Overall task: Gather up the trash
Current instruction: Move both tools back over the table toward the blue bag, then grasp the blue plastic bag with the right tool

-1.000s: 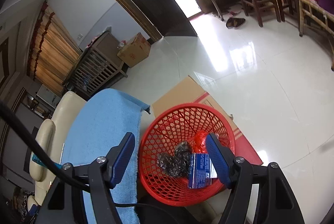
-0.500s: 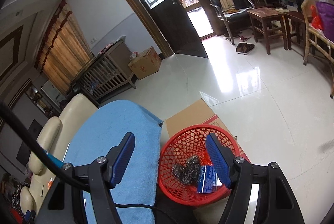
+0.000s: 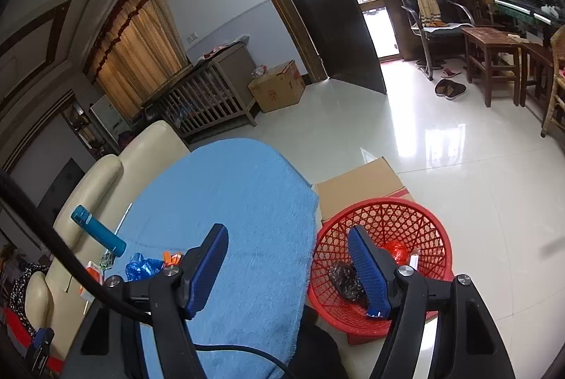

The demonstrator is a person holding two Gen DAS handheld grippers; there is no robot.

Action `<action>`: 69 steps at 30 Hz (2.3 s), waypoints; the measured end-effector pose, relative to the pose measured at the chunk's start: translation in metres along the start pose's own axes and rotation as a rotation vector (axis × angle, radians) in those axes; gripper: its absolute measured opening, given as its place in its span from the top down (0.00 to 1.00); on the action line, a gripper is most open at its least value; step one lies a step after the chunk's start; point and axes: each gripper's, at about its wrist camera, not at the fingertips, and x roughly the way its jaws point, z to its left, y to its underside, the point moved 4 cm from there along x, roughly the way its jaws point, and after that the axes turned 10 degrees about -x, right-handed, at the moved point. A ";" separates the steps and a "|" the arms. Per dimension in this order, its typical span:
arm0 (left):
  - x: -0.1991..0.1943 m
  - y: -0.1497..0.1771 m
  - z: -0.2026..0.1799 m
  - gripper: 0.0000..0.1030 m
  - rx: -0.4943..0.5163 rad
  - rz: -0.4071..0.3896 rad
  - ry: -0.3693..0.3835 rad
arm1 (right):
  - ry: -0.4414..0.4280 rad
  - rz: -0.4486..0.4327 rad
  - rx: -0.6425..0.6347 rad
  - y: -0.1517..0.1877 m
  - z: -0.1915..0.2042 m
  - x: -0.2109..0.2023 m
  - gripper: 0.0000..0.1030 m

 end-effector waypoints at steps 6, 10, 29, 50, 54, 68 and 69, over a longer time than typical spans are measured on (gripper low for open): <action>0.015 0.009 -0.005 0.28 -0.003 0.056 0.021 | -0.006 0.031 -0.002 0.008 0.000 0.010 0.28; 0.019 0.013 -0.008 0.28 -0.006 0.077 0.029 | -0.016 0.049 0.000 0.010 0.001 0.018 0.28; 0.032 0.023 -0.012 0.28 -0.012 0.129 0.041 | -0.114 0.114 -0.064 0.028 0.039 0.042 0.28; 0.066 0.038 0.005 0.28 -0.056 0.226 0.077 | -0.385 0.344 -0.320 0.055 0.208 0.131 0.28; 0.083 0.040 0.000 0.28 -0.059 0.262 0.108 | -0.442 0.406 -0.430 0.065 0.256 0.166 0.28; 0.133 0.034 -0.012 0.28 -0.051 0.378 0.161 | -0.456 0.514 -0.779 0.099 0.353 0.285 0.29; 0.135 0.032 -0.009 0.28 -0.051 0.374 0.145 | -0.471 0.526 -0.760 0.102 0.353 0.291 0.28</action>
